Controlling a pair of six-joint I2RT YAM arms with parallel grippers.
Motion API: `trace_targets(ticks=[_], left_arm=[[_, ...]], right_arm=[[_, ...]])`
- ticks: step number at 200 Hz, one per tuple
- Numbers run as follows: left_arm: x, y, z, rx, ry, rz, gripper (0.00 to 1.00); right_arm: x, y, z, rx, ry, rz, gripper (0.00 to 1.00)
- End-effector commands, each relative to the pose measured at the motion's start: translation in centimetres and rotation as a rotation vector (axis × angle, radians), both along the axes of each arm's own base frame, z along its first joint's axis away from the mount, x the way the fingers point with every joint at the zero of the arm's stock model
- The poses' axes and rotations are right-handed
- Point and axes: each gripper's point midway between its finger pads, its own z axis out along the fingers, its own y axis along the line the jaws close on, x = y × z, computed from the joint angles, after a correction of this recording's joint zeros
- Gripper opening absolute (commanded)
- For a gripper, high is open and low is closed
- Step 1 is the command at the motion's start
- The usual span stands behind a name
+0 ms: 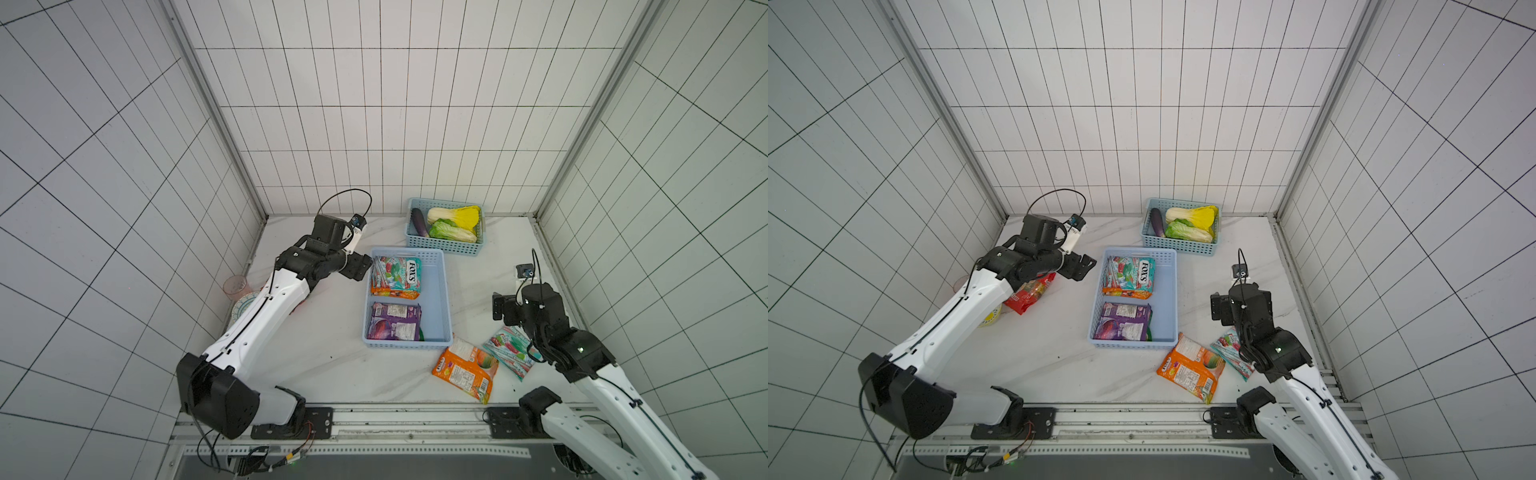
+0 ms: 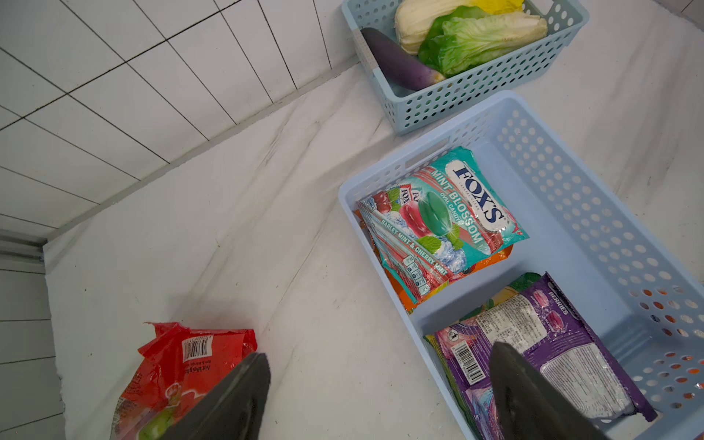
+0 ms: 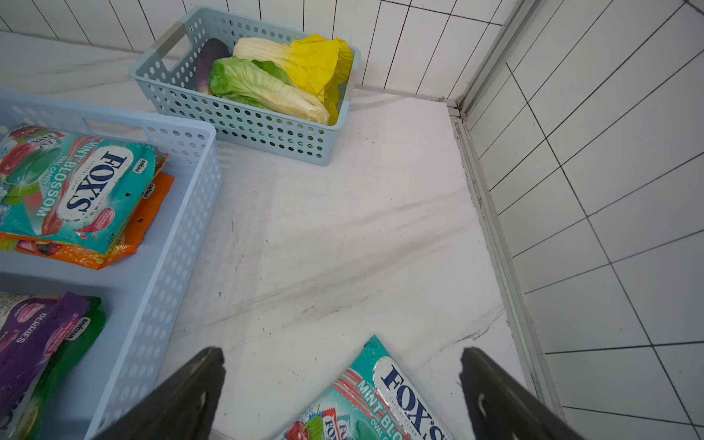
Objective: Put the candies in the basket
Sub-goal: Pick up the candy at the center of the board.
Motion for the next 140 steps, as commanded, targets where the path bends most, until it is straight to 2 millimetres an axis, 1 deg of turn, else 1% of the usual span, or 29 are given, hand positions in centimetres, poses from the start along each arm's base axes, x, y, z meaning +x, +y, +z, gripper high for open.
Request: trace_targets(ticks=[1, 16, 40, 47, 64, 88, 105, 128, 140], left_arm=[[-0.1, 0.5, 0.6, -0.129, -0.008, 0.024, 0.92], [-0.4, 1.2, 0.4, -0.152, -0.012, 0.038, 0.93], [-0.6, 2.8, 0.7, -0.237, -0.006, 0.078, 0.94], [-0.7, 3.3, 0.6, -0.255, -0.007, 0.092, 0.98], [-0.9, 3.6, 0.2, -0.288, -0.004, 0.090, 0.98], [-0.8, 5.0, 0.4, -0.316, -0.010, 0.128, 0.98], [-0.7, 5.1, 0.4, -0.307, -0.027, 0.128, 0.98], [-0.8, 5.1, 0.8, -0.323, -0.023, 0.125, 0.98], [-0.8, 5.2, 0.9, -0.322, -0.027, 0.130, 0.98]], right_arm=[[-0.6, -0.9, -0.3, 0.070, 0.082, -0.116, 0.99], [-0.7, -1.5, -0.9, 0.084, 0.121, -0.190, 0.99], [-0.7, -2.3, -1.6, 0.112, 0.179, -0.318, 0.99], [-0.7, -2.3, -1.9, 0.123, 0.197, -0.345, 0.99], [-0.7, -2.5, -3.2, 0.129, 0.246, -0.411, 0.99], [-1.0, -3.3, -4.9, 0.111, 0.311, -0.506, 0.99], [-1.3, -3.7, -6.2, 0.101, 0.347, -0.556, 1.00], [-1.4, -4.5, -7.8, 0.099, 0.388, -0.629, 0.91], [-1.3, -4.6, -8.4, 0.098, 0.411, -0.643, 0.91]])
